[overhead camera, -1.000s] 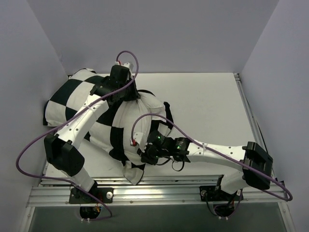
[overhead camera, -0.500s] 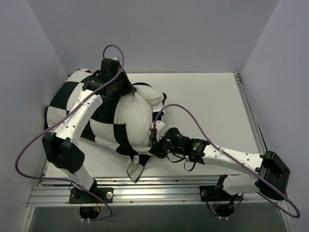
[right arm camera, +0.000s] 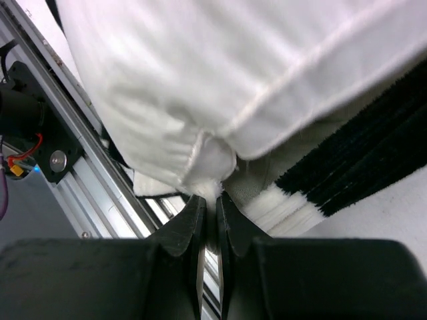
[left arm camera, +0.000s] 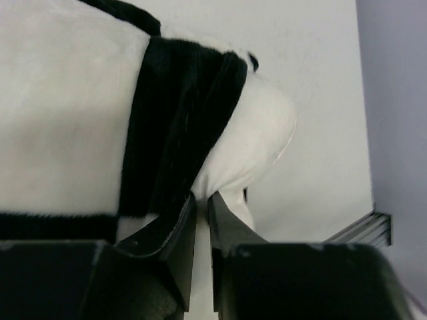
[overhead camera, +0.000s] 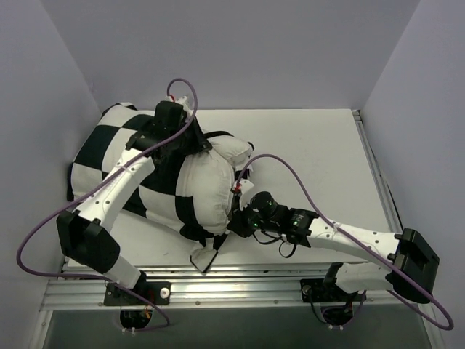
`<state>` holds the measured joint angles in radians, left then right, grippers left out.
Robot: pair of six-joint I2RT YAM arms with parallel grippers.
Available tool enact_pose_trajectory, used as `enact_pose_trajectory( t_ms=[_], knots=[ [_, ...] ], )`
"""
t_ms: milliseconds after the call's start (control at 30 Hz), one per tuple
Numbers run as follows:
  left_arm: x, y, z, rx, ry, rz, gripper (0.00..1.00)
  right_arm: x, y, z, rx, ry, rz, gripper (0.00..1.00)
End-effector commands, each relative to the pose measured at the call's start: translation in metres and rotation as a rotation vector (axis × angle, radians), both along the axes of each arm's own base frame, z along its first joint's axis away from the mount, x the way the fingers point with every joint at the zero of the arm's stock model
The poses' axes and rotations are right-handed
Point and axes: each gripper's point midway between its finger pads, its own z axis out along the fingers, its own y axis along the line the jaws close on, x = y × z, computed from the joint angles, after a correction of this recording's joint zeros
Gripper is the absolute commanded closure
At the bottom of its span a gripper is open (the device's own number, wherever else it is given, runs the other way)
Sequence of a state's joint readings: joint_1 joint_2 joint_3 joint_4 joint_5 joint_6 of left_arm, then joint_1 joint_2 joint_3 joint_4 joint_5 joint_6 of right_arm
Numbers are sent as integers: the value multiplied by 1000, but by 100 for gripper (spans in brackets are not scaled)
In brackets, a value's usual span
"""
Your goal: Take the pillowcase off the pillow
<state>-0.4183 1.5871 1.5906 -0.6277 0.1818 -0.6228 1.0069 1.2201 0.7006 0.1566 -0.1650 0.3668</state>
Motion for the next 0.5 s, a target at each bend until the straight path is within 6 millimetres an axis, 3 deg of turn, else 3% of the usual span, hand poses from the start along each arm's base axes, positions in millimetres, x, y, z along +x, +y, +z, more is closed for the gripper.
enact_pose_trajectory(
  t_ms=[0,33,67,100,133,167,267,300,467],
  knots=[
    [-6,14,47,81,-320,0,78,2,-22,12,-20,2,-55,100],
    [-16,19,60,72,-381,12,63,10,-22,17,-2,-20,-66,100],
    [-26,18,36,100,-360,-10,55,13,-21,18,9,-30,-70,100],
    [-33,18,35,101,-373,-21,48,14,-21,14,8,-30,-65,100],
    [-43,20,46,83,-421,-28,35,17,-18,17,29,-43,-62,100],
    [-50,19,34,116,-423,-39,31,19,-18,11,23,-35,-62,100],
    [-70,12,45,138,-522,-107,22,19,-12,3,44,-25,-35,100],
    [-84,-2,40,150,-538,-167,21,19,-11,-1,46,-17,-32,100],
    [-118,-34,24,285,-647,-337,17,17,-10,-1,78,-11,-28,100]
  ],
)
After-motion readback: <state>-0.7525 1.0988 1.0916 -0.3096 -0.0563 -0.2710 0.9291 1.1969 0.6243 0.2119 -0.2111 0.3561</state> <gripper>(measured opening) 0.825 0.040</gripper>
